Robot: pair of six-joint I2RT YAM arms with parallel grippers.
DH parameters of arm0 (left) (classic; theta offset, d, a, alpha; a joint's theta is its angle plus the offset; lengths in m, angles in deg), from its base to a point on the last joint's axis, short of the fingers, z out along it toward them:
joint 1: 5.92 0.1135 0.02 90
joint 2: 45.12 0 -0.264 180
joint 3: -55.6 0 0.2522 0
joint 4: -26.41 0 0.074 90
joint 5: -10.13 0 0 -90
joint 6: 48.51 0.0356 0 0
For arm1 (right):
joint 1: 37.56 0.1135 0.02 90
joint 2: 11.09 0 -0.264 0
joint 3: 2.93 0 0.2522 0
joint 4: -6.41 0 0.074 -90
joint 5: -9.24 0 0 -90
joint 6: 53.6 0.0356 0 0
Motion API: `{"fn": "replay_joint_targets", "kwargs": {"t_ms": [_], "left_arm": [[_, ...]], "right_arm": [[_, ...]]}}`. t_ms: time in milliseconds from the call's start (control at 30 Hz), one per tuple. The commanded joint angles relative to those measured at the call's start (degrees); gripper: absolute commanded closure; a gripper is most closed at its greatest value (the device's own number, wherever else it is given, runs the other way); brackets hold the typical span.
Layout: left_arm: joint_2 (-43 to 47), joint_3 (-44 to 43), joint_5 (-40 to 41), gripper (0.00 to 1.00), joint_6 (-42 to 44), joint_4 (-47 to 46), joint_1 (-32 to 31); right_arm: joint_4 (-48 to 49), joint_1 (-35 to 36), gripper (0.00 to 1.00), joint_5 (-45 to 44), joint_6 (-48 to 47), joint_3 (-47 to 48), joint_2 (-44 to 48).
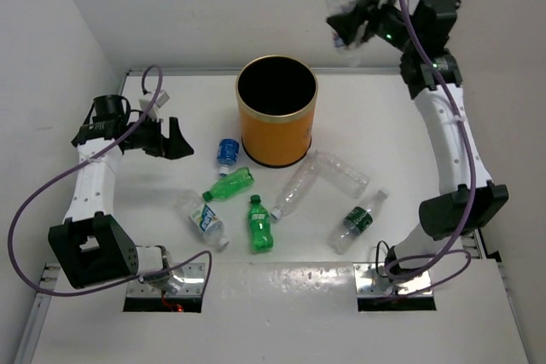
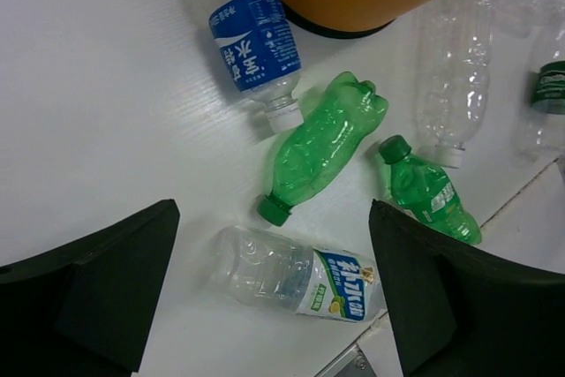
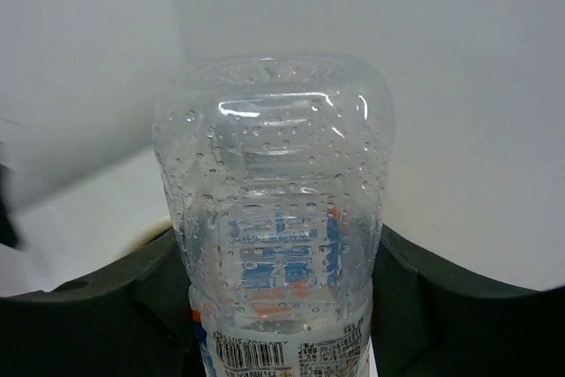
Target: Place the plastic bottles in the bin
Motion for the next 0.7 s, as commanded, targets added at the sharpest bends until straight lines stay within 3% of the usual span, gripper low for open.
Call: {"fn": "replay_joint_targets", "kwargs": {"t_ms": [0, 100, 233, 367, 400, 500, 567, 667], "left_arm": [[1.8, 0.1, 7.9, 0.05, -1.7, -3.3, -2.8], [1.1, 0.7, 16.9, 0.05, -4.5, -5.6, -6.2], [-2.1, -1.6, 24.6, 0.0, -7.7, -7.6, -11.3], [-8.3, -5.7, 28.4, 0.0, -14.2, -9.3, -15.6], [-9.7, -7.2, 28.4, 0.0, -15.2, -10.0, -17.2], [-14.8, -8.4, 28.4, 0.0, -18.9, -13.2, -20.9], [-17.2, -8.4, 27.7, 0.0, -20.6, -16.9, -22.4], [-22.3, -8.4, 27.7, 0.0, -22.0, -21.0, -25.1]], "right_arm": [[14.3, 6.4, 1.0, -4.4, 24.7, 3.9, -4.9], [13.4, 13.2, 1.0, -7.7, 23.3, 9.0, -10.3], [9.8, 16.6, 1.0, -11.5, 21.1, 10.7, -16.0], [9.5, 17.7, 0.69, -12.7, 18.3, 3.5, -16.3], [9.5, 17.9, 0.45, -12.7, 17.5, 2.5, -16.2], [9.5, 18.1, 0.07, -13.0, 16.2, -2.4, -14.7], [9.5, 18.2, 0.0, -13.4, 16.2, -3.3, -13.5], [6.5, 17.8, 0.0, -13.1, 17.0, -2.5, -11.3]]}}
